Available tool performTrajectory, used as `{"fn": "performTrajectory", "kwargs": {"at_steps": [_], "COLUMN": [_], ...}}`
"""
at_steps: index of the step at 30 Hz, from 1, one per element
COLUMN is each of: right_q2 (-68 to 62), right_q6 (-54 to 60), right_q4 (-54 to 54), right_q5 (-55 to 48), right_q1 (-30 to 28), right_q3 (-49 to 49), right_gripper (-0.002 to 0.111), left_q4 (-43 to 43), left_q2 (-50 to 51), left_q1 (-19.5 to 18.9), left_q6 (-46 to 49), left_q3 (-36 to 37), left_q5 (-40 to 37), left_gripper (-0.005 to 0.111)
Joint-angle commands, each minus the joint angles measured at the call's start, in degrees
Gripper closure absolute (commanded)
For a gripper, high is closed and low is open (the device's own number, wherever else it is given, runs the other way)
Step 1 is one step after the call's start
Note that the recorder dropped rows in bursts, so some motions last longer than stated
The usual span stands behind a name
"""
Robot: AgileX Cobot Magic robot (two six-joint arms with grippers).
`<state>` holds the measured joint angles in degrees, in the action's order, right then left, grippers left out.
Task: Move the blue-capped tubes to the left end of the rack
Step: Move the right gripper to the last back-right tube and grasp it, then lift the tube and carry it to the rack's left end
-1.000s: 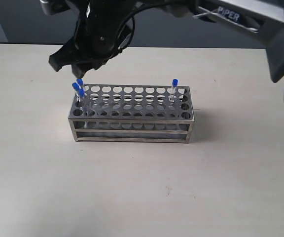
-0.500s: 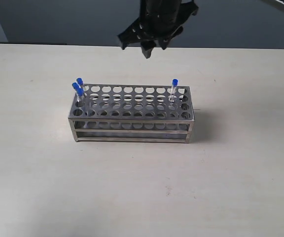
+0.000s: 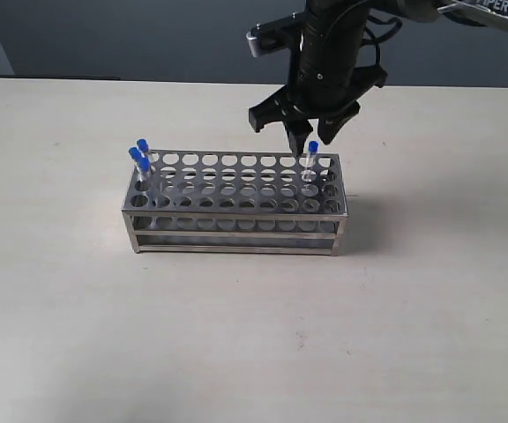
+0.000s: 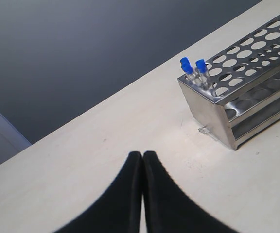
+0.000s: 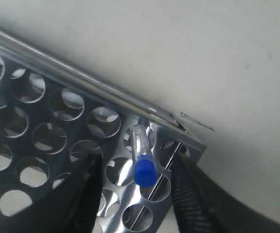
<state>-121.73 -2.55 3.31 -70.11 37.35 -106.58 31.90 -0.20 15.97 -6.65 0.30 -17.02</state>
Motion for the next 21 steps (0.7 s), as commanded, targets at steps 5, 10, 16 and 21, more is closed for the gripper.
{"fn": "performTrajectory", "kwargs": {"at_steps": [5,10,16,21], "right_q2": [0.3,0.2,0.2,1.3], "right_q6": [0.4,0.4,0.3,0.4], "right_q4": [0.4,0.4,0.4,0.4], "right_q5": [6.1,7.7,6.3,3.4], "right_q1": [-0.2,-0.2,-0.2,0.3], "right_q3": [5.9,5.9,5.9,5.8], "right_gripper": [0.064,0.072,0.107,0.107], "left_q4": [-0.1,-0.1,-0.1,-0.1], "left_q2": [0.2,0.2,0.2,0.2], "left_q1": [0.2,0.2,0.2,0.2], "left_q6": [-0.3,-0.3,-0.3,-0.3], "left_q3": [-0.3,-0.3,-0.3,-0.3], "left_q5": [0.2,0.3,0.3,0.3], "left_gripper": [0.106,0.106,0.106,0.106]}}
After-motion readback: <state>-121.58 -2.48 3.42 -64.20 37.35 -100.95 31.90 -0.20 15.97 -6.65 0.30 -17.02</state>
